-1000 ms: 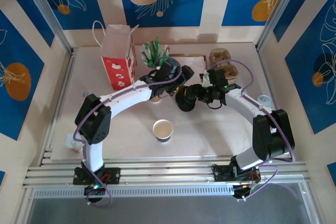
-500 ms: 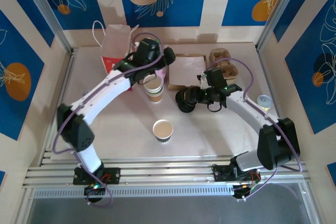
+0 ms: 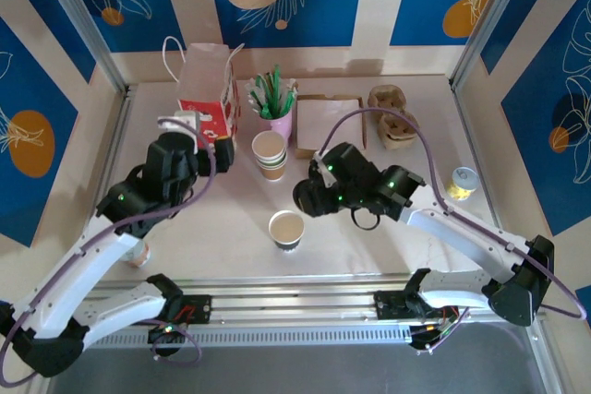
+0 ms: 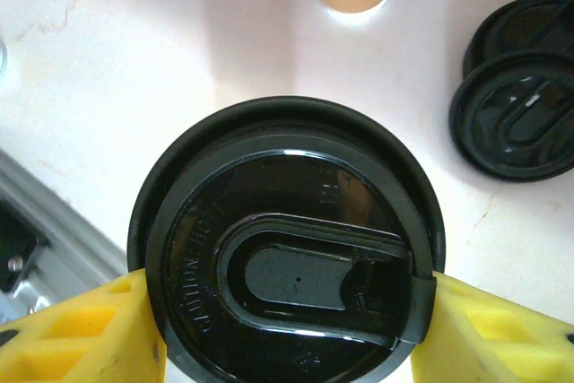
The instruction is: Pack the takeout coffee
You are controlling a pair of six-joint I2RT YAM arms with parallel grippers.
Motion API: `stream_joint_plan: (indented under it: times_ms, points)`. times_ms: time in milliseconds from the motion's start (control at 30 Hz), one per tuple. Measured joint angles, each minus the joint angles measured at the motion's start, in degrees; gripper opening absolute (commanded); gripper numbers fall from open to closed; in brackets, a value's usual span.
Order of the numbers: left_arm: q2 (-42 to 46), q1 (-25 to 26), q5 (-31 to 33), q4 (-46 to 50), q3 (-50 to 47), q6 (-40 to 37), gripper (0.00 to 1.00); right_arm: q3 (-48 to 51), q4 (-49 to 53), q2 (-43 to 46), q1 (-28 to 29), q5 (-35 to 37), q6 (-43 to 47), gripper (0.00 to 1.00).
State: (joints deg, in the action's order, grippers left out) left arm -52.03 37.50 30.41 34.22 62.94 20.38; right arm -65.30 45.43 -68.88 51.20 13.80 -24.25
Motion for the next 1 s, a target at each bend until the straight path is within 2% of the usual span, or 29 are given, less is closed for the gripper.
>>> stream_joint_plan:
  times_ms: [233,367,567,1000]
  points:
    - [9.6,0.0,6.3,-0.9,-11.1,-6.2,1.00,-3.6,5.3,-7.0,8.3,5.4,-2.7,0.60]
    - [10.9,0.0,7.3,-2.2,-13.0,-7.8,1.00,-5.9,6.6,-12.0,10.8,6.9,-3.4,0.60]
    - [10.6,0.0,7.8,-3.9,-13.6,-9.3,1.00,-9.1,7.5,-16.7,12.8,8.6,-3.9,0.60]
    - [10.7,0.0,7.8,-4.9,-13.9,-10.1,1.00,-9.9,7.8,-19.5,15.2,9.6,-4.9,0.61]
